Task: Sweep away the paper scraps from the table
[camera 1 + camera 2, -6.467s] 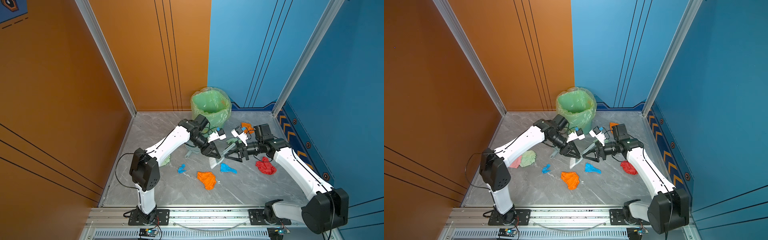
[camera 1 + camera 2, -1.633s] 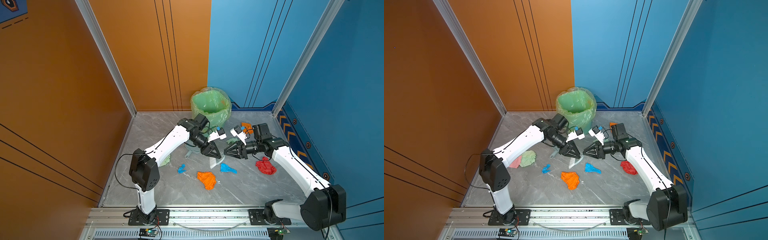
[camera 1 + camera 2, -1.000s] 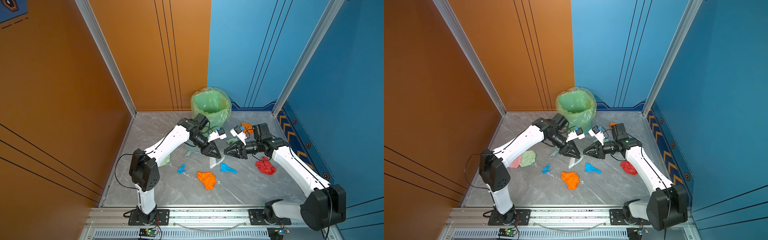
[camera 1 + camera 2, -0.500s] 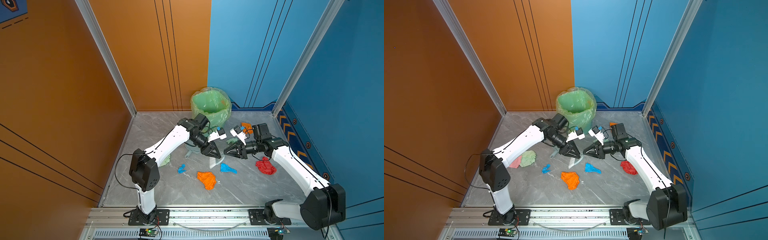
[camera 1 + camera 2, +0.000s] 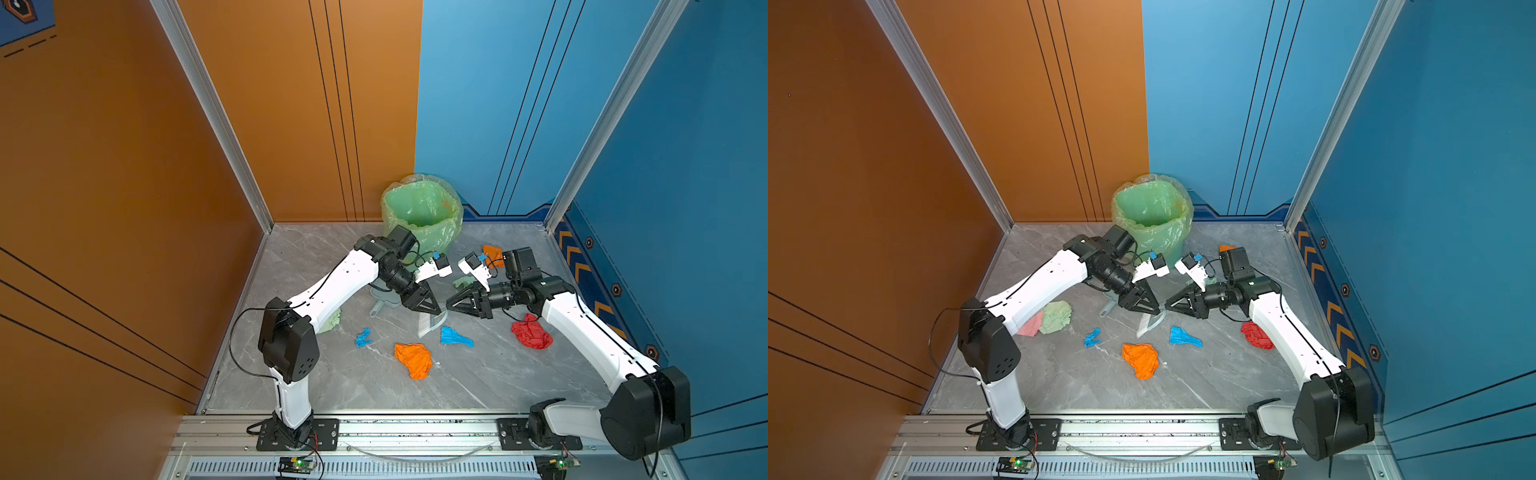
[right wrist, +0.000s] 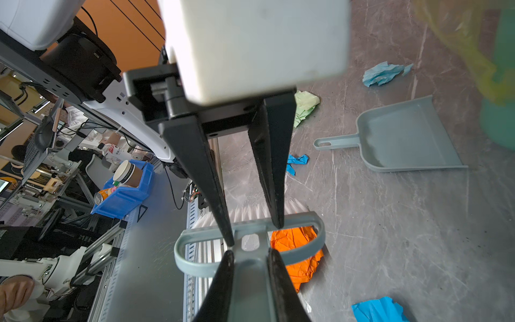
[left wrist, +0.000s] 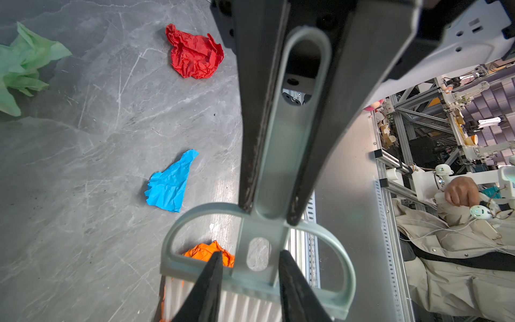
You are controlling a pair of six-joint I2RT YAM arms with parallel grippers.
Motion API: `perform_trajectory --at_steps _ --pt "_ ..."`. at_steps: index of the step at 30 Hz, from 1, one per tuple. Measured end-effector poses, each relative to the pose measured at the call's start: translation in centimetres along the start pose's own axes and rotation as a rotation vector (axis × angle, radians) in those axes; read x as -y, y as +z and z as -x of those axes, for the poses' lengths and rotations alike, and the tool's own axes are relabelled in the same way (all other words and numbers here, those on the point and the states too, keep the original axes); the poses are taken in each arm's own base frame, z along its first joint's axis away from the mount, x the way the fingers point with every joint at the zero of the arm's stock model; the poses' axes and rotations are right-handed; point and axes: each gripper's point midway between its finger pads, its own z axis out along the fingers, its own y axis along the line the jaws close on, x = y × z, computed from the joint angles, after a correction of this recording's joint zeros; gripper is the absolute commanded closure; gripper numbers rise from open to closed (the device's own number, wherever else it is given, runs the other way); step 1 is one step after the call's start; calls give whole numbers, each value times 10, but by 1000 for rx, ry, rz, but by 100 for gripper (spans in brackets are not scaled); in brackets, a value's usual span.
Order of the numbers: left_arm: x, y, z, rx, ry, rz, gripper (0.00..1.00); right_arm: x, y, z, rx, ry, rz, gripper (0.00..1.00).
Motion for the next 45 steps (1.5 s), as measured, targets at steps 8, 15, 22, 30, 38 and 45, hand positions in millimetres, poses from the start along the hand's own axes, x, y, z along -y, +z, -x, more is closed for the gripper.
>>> perform_trajectory --at_steps 8,15,22,30,38,45 --pt "-21 -13 -4 -2 -23 87 64 -2 -4 1 4 -6 -44 100" --pt "-39 -58 -15 43 -74 275 63 6 -17 1 32 5 -168 100" --pt "-71 -102 -48 127 -255 520 55 17 -40 10 109 12 -372 100" --pt "-113 -140 -107 259 -562 780 54 28 -77 16 213 19 -679 100" --pt "-136 -128 -146 299 -727 871 54 41 -108 1 306 64 -921 100" --pt "-144 -105 -173 277 -789 896 50 60 -125 -22 342 153 -1060 100"
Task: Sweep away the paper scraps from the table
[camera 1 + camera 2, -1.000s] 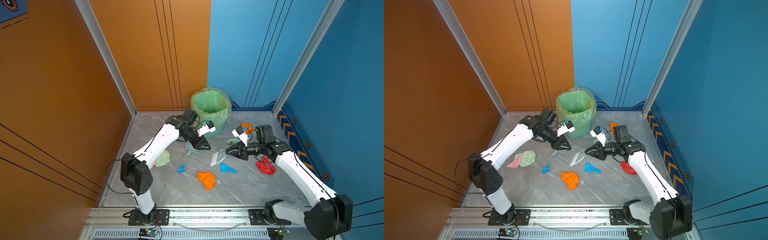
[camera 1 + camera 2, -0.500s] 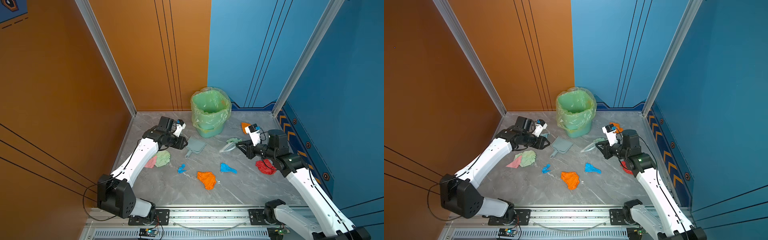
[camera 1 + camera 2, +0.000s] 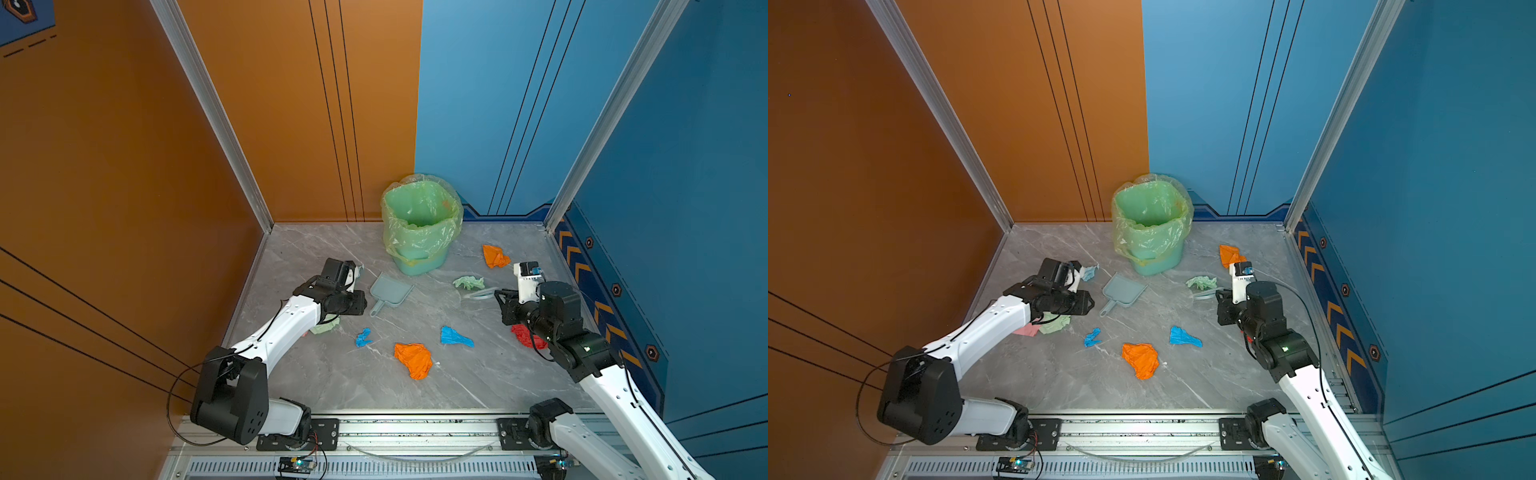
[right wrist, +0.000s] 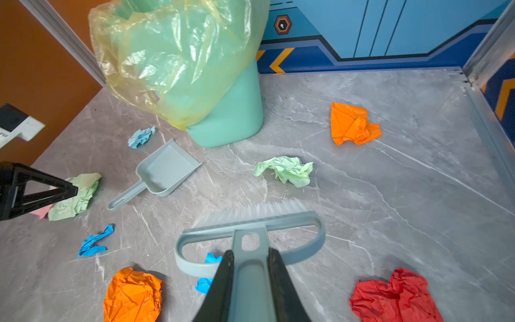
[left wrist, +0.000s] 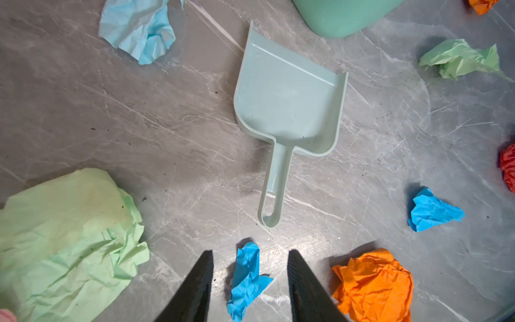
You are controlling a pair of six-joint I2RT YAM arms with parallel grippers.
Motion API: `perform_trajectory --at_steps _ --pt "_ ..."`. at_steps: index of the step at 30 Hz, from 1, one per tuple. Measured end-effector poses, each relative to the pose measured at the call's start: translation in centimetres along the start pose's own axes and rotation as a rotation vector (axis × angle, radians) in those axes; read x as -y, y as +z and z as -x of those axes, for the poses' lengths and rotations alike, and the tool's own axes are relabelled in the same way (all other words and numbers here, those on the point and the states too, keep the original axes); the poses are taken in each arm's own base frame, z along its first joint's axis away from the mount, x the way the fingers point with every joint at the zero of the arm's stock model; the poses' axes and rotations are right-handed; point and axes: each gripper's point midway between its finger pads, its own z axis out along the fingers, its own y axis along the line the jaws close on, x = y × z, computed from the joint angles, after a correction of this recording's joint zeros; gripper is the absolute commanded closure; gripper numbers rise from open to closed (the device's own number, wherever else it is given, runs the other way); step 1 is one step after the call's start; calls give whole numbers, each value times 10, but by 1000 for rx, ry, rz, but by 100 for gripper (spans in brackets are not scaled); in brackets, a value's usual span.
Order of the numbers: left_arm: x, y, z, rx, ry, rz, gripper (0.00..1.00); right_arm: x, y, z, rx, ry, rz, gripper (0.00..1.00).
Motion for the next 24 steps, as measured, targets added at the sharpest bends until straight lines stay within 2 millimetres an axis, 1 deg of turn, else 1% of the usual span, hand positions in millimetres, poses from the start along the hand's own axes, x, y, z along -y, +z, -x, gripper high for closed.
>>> perform_trajectory --at_steps 3,8,13,15,24 --pt "3 6 -4 14 9 9 48 4 0 -2 15 22 -17 100" --pt "11 16 -8 37 49 21 48 5 -2 1 46 40 -22 100" --pt "19 29 -10 50 86 27 46 8 -1 4 62 51 -35 100" --pt "20 34 -9 56 94 30 43 8 -1 3 62 55 -37 100" --pt "23 55 -3 91 105 41 43 10 2 -3 54 66 -41 100"
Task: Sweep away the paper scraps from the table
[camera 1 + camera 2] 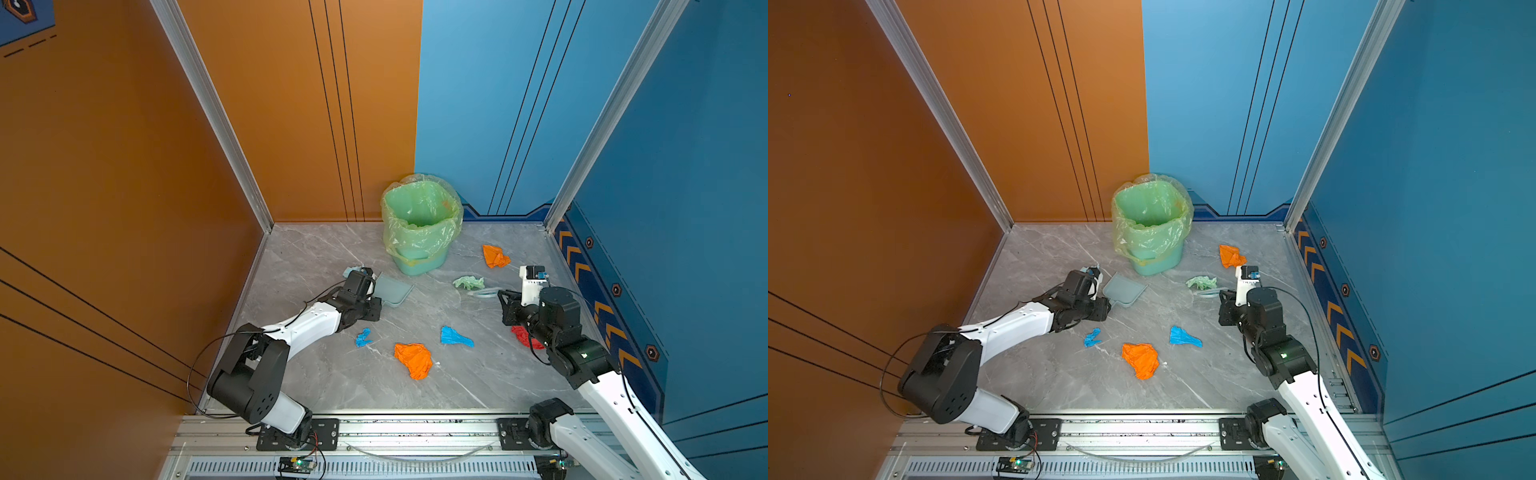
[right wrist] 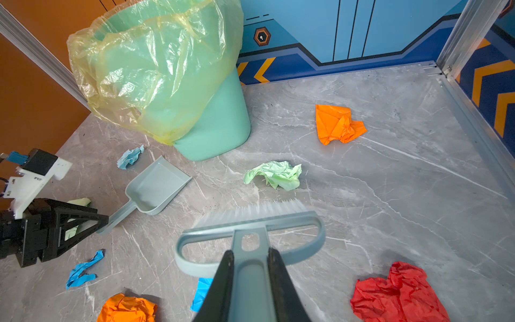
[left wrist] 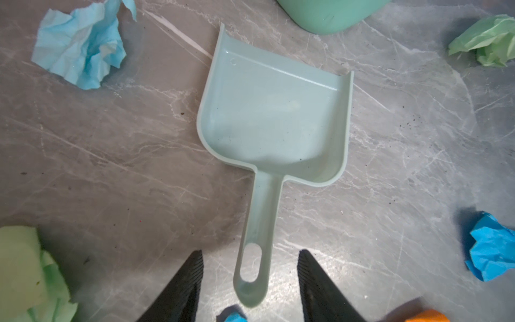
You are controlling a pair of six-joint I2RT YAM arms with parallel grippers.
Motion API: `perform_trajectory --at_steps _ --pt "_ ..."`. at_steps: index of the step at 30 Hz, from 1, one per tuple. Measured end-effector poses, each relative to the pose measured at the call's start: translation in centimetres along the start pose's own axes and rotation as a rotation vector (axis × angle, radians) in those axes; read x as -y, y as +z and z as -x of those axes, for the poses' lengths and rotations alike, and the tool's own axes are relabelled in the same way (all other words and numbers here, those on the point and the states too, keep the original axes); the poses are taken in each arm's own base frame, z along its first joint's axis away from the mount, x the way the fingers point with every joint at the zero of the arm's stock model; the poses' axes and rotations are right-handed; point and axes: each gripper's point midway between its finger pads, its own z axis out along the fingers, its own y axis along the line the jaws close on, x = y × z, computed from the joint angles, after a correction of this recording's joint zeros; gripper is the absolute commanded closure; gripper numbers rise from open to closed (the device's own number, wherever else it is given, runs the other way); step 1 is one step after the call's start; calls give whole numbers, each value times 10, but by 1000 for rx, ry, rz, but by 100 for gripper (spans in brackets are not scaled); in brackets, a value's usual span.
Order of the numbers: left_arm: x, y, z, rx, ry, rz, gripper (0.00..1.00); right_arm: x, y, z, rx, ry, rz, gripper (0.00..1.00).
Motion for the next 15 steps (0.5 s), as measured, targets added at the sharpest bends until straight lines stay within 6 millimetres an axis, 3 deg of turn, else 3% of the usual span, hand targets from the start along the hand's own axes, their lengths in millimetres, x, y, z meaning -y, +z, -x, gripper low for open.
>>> perform_trajectory --at_steps 15 --pt "4 19 -4 5 27 27 40 -1 -5 1 25 4 8 100"
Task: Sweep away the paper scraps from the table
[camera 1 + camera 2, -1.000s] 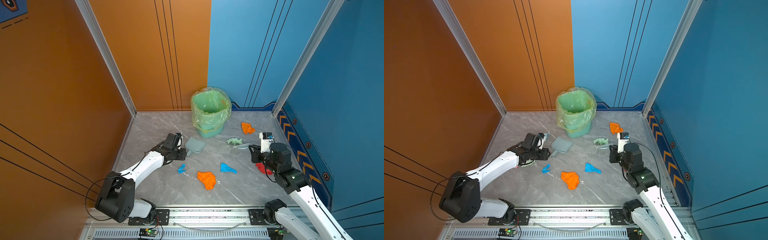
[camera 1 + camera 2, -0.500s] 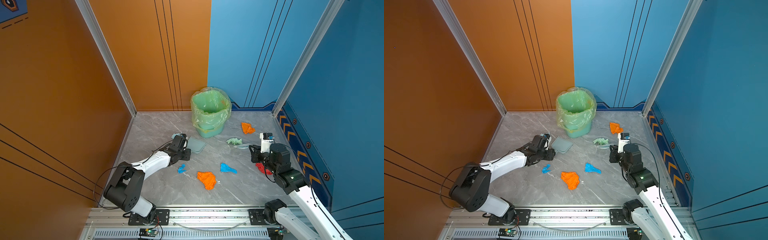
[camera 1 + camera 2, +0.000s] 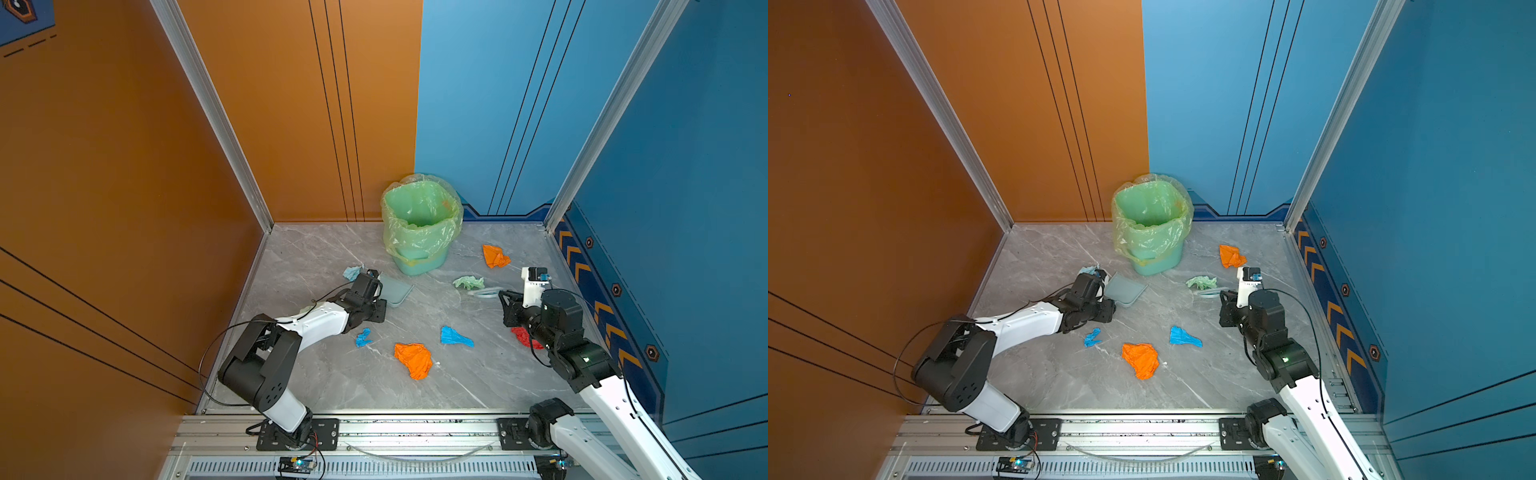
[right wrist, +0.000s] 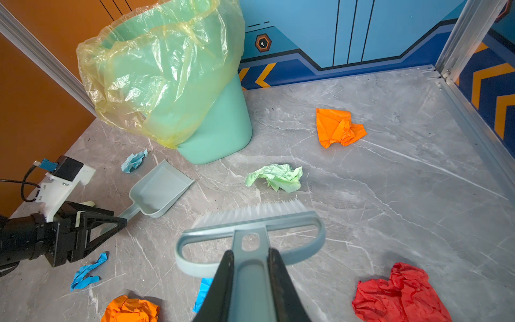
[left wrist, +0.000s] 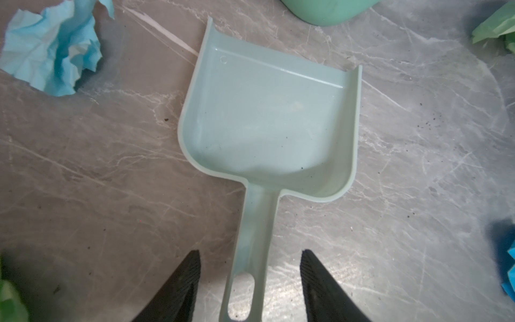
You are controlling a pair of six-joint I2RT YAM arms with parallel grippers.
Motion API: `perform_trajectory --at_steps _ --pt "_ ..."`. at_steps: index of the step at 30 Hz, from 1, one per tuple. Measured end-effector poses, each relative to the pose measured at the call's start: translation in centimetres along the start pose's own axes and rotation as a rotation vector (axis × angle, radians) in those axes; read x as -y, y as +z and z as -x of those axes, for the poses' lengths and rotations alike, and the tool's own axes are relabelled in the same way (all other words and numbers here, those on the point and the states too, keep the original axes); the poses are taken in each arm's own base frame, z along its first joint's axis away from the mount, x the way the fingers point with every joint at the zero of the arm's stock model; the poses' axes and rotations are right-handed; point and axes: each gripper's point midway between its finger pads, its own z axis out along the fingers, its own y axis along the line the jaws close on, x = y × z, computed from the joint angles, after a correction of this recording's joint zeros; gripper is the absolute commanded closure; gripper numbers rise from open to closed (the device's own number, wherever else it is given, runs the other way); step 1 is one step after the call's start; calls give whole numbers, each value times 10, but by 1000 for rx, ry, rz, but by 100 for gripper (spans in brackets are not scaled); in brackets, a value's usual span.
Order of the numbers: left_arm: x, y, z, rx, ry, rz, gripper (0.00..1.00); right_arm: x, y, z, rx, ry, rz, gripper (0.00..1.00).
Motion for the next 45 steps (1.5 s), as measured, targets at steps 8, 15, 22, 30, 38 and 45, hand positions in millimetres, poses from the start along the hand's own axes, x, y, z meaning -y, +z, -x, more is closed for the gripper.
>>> perform_trajectory --at_steps 8,15,22,30,38,45 --pt "-2 12 -8 -23 4 12 40 0 0 -1 0 0 0 100" --pt "-2 23 -14 -44 8 17 40 0 0 -1 0 2 0 100" --pt "1 30 -5 -29 34 12 40 0 -1 0 4 3 1 100" --pt "3 35 1 -31 67 12 41 0 -1 1 10 3 3 100" --pt "5 39 6 -44 91 15 41 0 -1 1 11 3 3 100" --pt "4 39 6 -44 105 24 42 -1 -1 3 18 3 5 100"
